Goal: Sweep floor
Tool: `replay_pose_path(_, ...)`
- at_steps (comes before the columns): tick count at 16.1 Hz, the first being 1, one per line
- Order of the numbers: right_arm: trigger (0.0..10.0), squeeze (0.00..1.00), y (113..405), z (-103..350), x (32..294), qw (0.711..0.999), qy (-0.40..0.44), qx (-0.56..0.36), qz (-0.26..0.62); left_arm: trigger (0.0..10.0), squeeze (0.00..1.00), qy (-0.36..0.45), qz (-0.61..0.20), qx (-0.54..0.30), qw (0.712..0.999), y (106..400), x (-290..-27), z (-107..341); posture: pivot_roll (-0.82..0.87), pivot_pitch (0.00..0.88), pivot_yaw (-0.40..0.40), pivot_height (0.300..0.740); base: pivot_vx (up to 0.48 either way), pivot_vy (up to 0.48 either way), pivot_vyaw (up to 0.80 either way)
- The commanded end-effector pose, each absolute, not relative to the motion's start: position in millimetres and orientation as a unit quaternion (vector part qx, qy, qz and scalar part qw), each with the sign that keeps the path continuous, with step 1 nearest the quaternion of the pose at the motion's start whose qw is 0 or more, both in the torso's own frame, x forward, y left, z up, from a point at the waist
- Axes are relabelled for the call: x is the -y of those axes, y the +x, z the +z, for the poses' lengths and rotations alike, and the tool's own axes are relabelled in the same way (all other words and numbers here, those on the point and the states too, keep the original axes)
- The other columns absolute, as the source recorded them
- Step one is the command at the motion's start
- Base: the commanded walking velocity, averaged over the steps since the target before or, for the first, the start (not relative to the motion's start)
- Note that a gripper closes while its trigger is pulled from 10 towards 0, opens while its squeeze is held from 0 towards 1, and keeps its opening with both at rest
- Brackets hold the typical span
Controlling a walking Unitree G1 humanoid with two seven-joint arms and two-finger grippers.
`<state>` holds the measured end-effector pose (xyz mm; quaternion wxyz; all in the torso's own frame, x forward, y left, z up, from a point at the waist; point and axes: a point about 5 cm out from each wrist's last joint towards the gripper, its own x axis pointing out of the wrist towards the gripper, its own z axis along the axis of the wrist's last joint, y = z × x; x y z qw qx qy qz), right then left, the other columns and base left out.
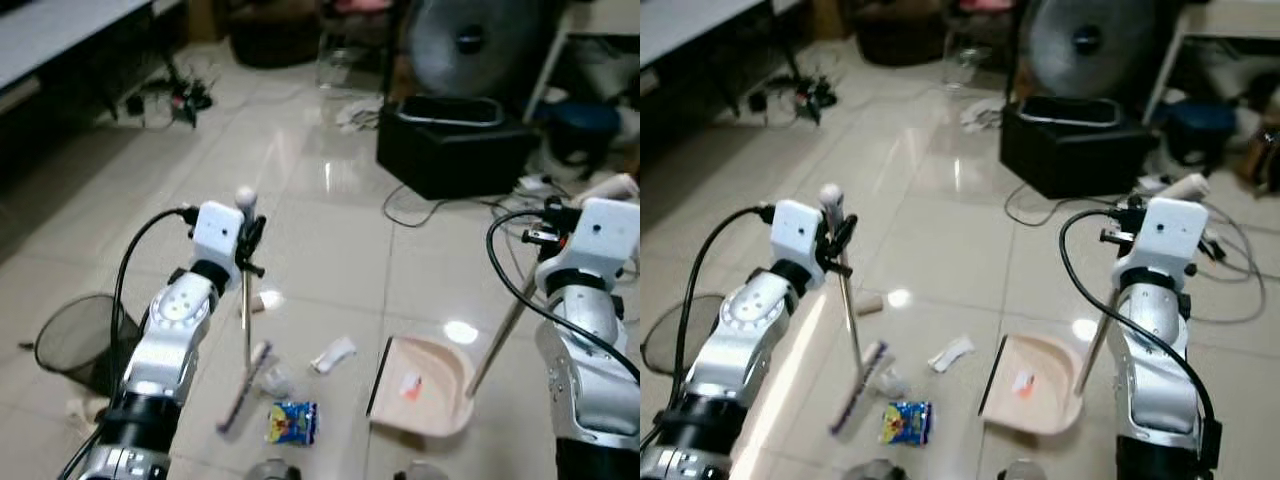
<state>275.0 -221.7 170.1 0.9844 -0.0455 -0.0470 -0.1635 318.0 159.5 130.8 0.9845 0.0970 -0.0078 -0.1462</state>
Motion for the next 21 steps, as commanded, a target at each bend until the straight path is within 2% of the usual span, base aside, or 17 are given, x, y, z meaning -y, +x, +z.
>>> replay_pose_path(1,10.0,0.0,278,177,205,0.99,-0.03,0.062,-0.127,10.0,0.0,0.114,-0.125,0.017,0.985,322,-169,137,-0.02,0.097,0.088,0.74,0.0,0.476,0.0)
replay_pose_path(9,10.0,0.0,275,169,203,0.99,-0.024,0.055,-0.127,10.0,0.0,0.112,-0.145,0.025,0.983,329,-156,139,-0.02,0.087,0.099,0.74,0.0,0.477,0.0)
replay_pose_path(12,10.0,0.0,275,169,204,0.99,-0.024,0.055,-0.13,10.0,0.0,0.138,-0.149,0.036,0.978,328,-151,138,-0.02,0.08,0.1,0.74,0.0,-0.32,0.0)
replay_pose_path(15,10.0,0.0,275,168,203,0.99,-0.024,0.055,-0.13,10.0,0.0,0.124,-0.154,0.04,0.979,326,-147,138,-0.03,0.077,0.099,0.74,0.0,-0.42,0.0)
replay_pose_path(21,10.0,0.0,279,167,202,0.991,-0.02,0.053,-0.121,10.0,0.0,0.097,-0.135,0.057,0.984,333,-148,148,-0.02,0.073,0.096,0.74,0.0,0.0,0.0)
